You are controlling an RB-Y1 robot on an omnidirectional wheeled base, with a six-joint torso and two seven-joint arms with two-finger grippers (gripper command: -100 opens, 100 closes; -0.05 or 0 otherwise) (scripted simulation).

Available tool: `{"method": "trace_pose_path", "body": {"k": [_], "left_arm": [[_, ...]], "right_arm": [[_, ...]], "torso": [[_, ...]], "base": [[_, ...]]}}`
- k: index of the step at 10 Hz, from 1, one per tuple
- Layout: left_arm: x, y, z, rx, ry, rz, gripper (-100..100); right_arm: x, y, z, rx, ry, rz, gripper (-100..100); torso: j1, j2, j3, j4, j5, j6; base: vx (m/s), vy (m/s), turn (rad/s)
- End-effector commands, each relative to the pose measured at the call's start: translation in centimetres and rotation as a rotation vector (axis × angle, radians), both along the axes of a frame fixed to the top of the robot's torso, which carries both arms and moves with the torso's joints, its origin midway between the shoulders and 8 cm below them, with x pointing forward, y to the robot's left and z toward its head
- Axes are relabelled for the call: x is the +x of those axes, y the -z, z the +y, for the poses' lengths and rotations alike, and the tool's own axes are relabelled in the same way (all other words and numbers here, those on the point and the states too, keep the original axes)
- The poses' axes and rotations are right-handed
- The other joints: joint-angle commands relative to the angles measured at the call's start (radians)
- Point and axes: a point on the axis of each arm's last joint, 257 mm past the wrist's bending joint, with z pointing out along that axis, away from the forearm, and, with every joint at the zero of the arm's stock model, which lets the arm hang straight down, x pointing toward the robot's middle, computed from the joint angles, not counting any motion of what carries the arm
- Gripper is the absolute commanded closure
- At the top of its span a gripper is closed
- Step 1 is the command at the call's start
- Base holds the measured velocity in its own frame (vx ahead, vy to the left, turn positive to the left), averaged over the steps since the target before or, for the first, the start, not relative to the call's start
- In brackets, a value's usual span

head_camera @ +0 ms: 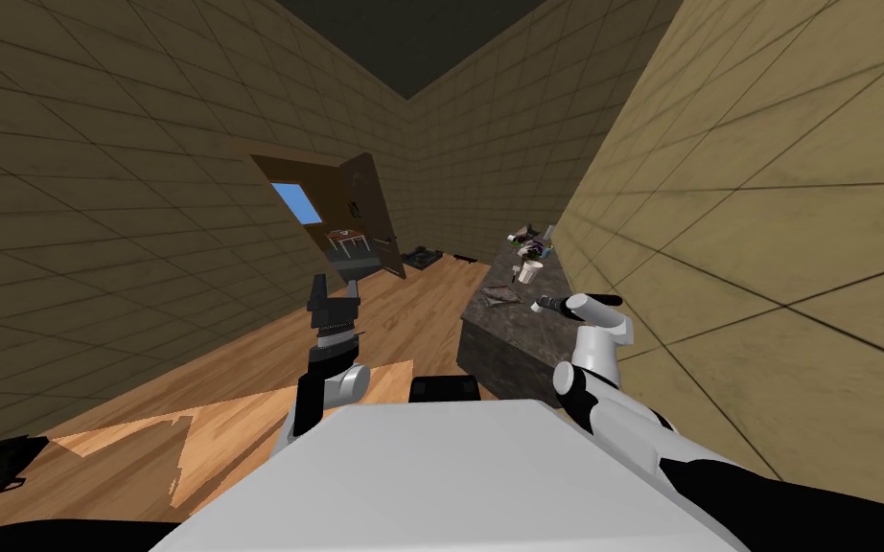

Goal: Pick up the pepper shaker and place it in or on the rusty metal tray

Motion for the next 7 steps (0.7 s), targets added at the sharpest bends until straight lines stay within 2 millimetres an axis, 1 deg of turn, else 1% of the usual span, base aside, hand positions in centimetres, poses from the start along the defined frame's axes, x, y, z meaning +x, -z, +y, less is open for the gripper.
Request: {"method": "trace_pose_path", "body": {"k": [1,2,3,4,7], "left_arm": [[0.0,0.0,0.0,0.0,0.0,0.0,0],[0.0,0.0,0.0,0.0,0.0,0.0,0],[0.0,0.0,0.0,0.0,0.0,0.0,0],[0.0,0.0,0.0,0.0,0.0,0.0,0],[0.0,0.0,0.0,0.0,0.0,0.0,0]], "right_arm": [[1.5,-2.3,0.2,-0.016,-0.04,-0.02,100],[2.2,-3.9,0.5,-0.02,-0.06,-0.035,100],[2.5,-4.7,0.7,-0.021,-0.07,-0.042,100],[3.0,-6.3,0.9,-0.021,-0.085,-0.054,100],[3.4,-8.2,1.3,-0.015,-0.102,-0.065,100]], "torso": [[0.0,0.0,0.0,0.0,0.0,0.0],[0.001,-0.001,0.0,0.0,0.001,-0.001],[0.002,-0.001,0.0,0.0,0.001,-0.002],[0.002,-0.002,-0.001,0.0,0.001,-0.002],[0.002,-0.005,-0.003,-0.001,0.0,-0.003]], "base": [[-0.046,0.079,-0.095],[-0.037,0.077,-0.085],[-0.013,0.078,-0.025],[-0.001,0.083,-0.013],[0.01,0.076,0.02]]}}
